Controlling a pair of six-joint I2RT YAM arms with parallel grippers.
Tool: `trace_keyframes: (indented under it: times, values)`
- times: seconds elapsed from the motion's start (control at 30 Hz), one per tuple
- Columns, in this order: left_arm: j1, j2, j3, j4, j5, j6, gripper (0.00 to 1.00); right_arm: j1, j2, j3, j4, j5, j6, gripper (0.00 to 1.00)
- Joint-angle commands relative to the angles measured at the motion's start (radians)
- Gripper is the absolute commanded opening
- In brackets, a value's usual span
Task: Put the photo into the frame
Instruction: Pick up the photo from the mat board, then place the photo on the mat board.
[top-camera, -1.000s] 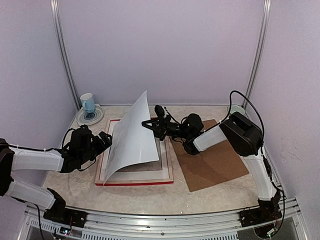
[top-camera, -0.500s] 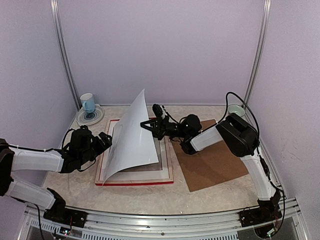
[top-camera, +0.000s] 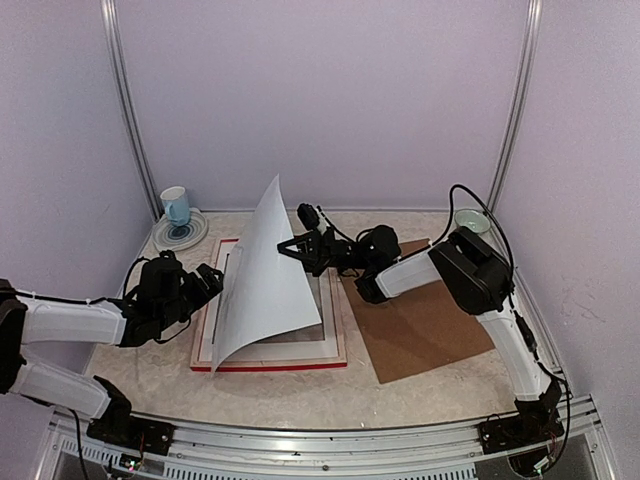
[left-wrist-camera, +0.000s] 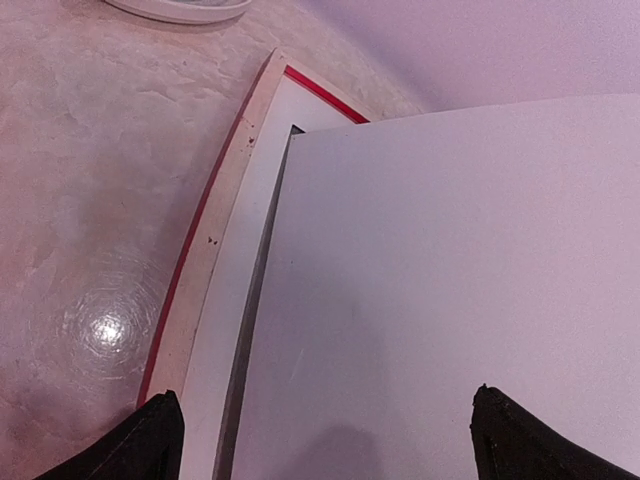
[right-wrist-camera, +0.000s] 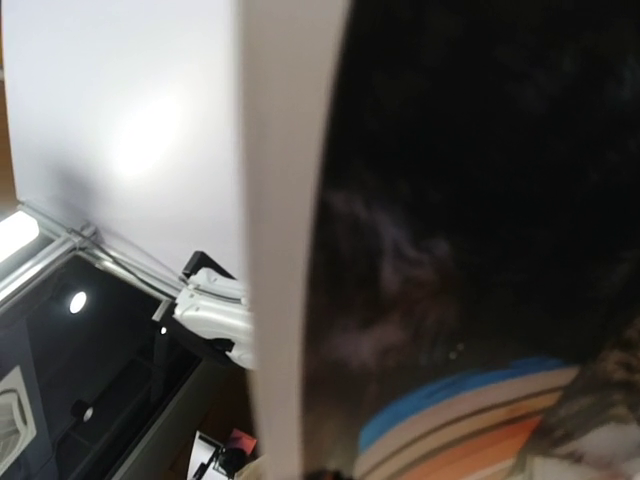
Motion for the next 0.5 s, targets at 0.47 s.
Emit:
trace_keyframes:
  times: [0.47]
  values:
    - [0.034,-0.12,-0.014,-0.022,-0.086,0.006,0.99,0.009,-0.013,0.188,0.201,-0.055,0.024,0.1]
